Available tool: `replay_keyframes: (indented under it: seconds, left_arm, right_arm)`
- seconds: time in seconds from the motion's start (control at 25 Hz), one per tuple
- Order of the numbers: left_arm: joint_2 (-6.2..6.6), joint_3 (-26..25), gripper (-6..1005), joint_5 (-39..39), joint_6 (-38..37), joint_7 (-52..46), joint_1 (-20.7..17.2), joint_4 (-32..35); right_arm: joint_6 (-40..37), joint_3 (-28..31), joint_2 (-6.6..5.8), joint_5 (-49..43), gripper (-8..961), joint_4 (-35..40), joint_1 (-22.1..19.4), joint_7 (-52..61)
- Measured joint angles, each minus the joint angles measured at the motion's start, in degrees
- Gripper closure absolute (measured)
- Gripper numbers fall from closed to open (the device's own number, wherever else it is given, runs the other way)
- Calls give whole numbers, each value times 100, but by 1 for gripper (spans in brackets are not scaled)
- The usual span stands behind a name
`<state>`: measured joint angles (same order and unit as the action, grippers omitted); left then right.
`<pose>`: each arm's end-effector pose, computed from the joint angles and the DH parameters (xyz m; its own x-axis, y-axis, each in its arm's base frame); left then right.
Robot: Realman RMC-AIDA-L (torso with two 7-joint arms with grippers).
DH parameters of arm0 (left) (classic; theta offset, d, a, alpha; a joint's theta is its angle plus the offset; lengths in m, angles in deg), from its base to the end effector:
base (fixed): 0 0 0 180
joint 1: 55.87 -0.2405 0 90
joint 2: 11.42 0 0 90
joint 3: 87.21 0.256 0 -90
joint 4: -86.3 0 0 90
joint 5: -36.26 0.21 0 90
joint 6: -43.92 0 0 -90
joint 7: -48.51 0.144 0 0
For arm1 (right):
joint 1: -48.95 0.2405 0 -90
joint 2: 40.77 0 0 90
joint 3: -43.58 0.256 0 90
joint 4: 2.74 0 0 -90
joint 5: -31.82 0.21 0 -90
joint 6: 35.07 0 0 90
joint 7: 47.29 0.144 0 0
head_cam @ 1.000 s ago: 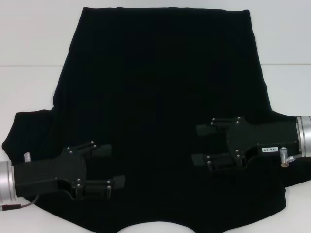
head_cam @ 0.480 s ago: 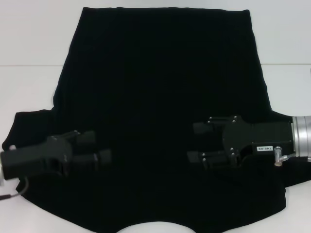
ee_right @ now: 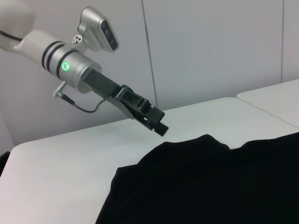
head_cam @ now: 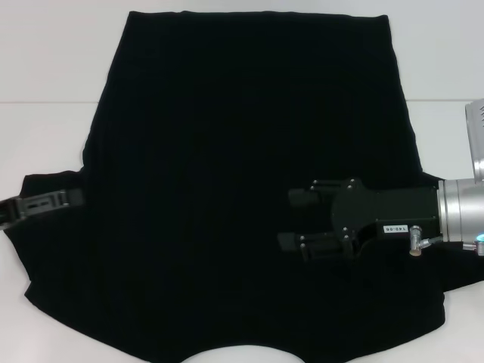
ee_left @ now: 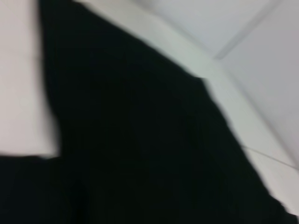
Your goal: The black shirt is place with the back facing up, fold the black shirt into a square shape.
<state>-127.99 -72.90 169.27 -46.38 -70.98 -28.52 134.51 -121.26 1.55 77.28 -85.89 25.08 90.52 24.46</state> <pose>-0.3397 0.3158 0.0861 0.2246 0.7535 0.6179 0.9670 -0.2507 -0.0457 0.2172 0.3578 -0.0326 0.8814 -0.2023 -0.4268 -0.2630 -0.9608 -0.0878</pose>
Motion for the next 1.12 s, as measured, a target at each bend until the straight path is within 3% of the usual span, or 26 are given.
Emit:
replay_keyframes:
  seconds: [0.28,0.44,0.76,1.12]
  left_arm:
    - [166,16,54,1568,307,-1418,324,481]
    - [221,37,53,2047,446,-1790,503,459]
    - [290,440,53,2758,660,-2556,728,402]
    - [296,544,53,2845,713,-2872,820,165]
  right_arm:
    - [13,44,4,-3,103,18,35,4]
    - [14,48,-12,-1,103,21,52,5]
    - [13,55,-74,110,102,26,61,5]
    - [24,54,-90,161,103,52,40,-29]
